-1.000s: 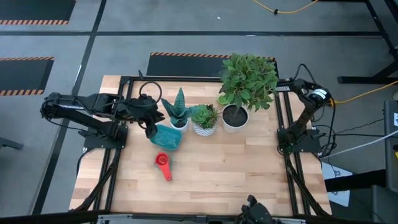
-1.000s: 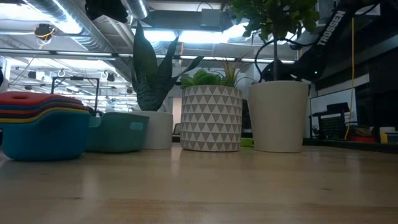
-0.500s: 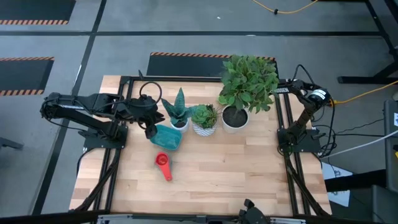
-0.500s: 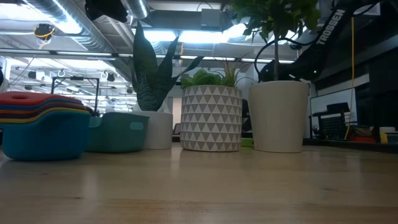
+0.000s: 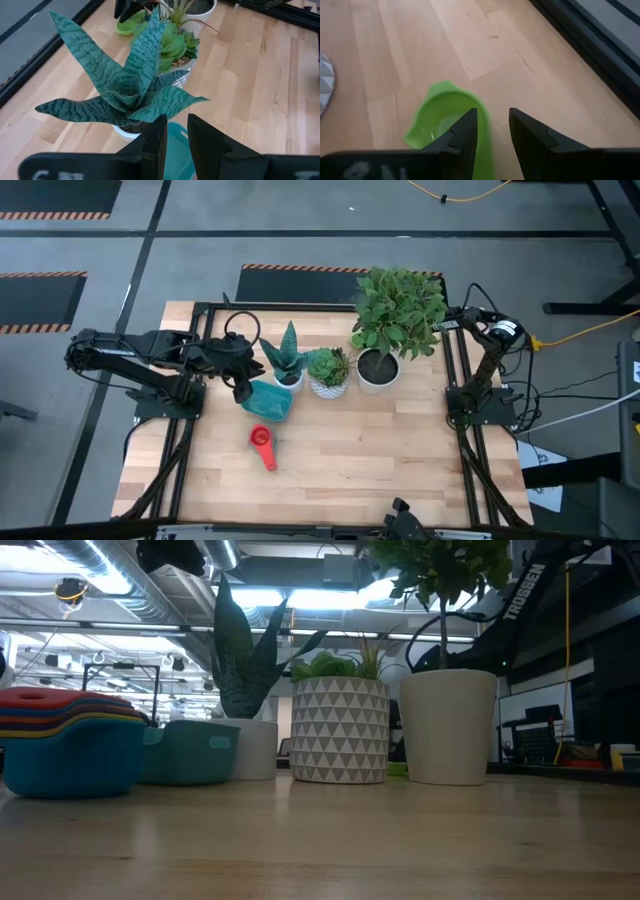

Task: Nest measuring cups in basket
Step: Stack the green measuring cup into the red measuring cup

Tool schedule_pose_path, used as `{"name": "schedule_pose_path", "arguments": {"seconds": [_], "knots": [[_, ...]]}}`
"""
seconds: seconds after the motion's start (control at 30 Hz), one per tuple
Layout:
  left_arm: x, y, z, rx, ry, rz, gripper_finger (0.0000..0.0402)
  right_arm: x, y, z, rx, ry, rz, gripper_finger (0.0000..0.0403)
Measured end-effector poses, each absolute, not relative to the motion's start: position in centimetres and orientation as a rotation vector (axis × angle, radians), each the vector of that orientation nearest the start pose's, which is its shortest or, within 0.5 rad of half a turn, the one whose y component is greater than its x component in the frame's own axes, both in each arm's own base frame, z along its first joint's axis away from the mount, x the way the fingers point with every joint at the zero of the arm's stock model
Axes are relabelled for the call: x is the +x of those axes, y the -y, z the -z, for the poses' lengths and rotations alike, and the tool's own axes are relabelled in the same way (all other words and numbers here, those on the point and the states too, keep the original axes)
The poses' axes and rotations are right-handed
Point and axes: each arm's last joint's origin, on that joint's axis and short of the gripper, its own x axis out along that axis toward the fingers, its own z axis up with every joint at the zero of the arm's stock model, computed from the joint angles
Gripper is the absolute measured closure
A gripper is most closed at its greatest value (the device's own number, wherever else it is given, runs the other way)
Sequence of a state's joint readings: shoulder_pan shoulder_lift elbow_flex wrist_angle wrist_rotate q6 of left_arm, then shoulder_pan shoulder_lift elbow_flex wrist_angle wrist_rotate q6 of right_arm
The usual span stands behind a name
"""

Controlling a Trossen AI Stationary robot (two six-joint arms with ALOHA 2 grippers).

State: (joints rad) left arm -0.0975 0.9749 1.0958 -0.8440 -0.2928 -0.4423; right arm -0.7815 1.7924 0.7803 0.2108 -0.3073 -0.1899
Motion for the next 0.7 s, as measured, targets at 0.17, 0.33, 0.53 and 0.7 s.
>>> {"name": "schedule_pose_path", "arguments": {"seconds": [0.17, 0.33, 0.53, 0.7], "knots": [[17.93, 0.91, -34.80, -0.282, -0.654, -0.339, 0.0333, 23.69, 22.27, -11.65, 0.216, -0.733, 0.369, 0.0286], [17.94, 0.91, -34.80, -0.282, -0.653, -0.339, 0.0333, 23.64, 22.23, -11.59, 0.221, -0.740, 0.368, 0.0286], [17.94, 0.91, -34.80, -0.281, -0.654, -0.339, 0.0333, 23.50, 22.10, -11.41, 0.237, -0.764, 0.364, 0.0286], [17.93, 0.91, -34.79, -0.282, -0.654, -0.339, 0.0333, 23.42, 22.02, -11.31, 0.245, -0.777, 0.361, 0.0286]]}}
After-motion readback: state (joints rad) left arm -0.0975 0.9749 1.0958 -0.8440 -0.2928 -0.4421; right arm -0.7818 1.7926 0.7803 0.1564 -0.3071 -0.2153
